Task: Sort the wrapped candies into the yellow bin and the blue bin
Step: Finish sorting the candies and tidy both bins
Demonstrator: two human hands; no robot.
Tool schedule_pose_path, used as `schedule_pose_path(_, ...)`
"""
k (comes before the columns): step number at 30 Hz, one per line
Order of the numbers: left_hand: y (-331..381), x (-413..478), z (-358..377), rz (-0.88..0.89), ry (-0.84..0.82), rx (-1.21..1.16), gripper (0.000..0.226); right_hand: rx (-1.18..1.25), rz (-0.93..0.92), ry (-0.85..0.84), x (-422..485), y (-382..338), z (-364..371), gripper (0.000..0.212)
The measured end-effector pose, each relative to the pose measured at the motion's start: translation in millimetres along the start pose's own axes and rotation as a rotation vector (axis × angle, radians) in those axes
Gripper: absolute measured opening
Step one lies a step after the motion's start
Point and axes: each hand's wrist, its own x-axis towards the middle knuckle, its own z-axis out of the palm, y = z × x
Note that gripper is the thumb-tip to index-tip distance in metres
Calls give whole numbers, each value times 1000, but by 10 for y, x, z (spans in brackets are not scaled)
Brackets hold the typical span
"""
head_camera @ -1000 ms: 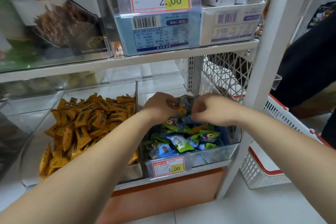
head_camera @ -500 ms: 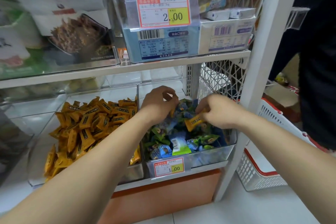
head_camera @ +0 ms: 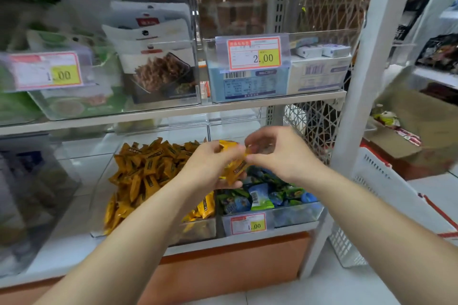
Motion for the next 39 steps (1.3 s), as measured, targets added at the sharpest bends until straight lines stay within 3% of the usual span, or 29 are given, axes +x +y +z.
schedule_pose_path(2,-79,-42,-104,126,51,247,22,56,15,41,17,10,89,29)
schedule_pose_path(5,-196,10,-410,298,316,647,14,52,19,96,48,222,96,18)
schedule_pose_path(7,-246,69,-665,316,440,848,20,-88,40,95,68,456,1,12)
schedule_pose_path(10,-331,219,-943,243,489,1009,40,-335,84,65,109,762,-175,16)
schedule_pose_path(14,-297,380,-922,143,490,1134,64,-600,108,-142,187,1002,-200,65)
schedule_pose_path(16,-216,435,-729,276,510,1179,59,-544,174,-329,180,1061,-125,85)
schedule_pose_path(19,-138,623,-278,375,285,1096,32,-562,238,-543,157,1161,21,97)
schedule_pose_path(22,-194,987,138,193,-14,945,16,-646,247,-505,161,1232,114,97)
schedule_pose_path(24,-341,1279,311,126,-63,972,11,-662,292,-450,154,1273,132,105)
schedule_pose_path(27,-641,1667,415,58,-33,1062,26,-589,354,-377,146,1336,120,124)
schedule_pose_path(31,-840,1979,436,-203,-105,1133,101,-499,393,-285,192,1426,77,147)
schedule_pose_path(32,-846,2030,436,-266,-127,1163,111,-472,402,-262,213,1452,64,149)
schedule_pose_path(36,-761,2202,449,-440,-219,1124,106,-366,410,-249,268,1500,68,136)
schedule_pose_path(39,-663,2198,471,-497,-339,883,79,-318,402,-259,301,1492,99,124)
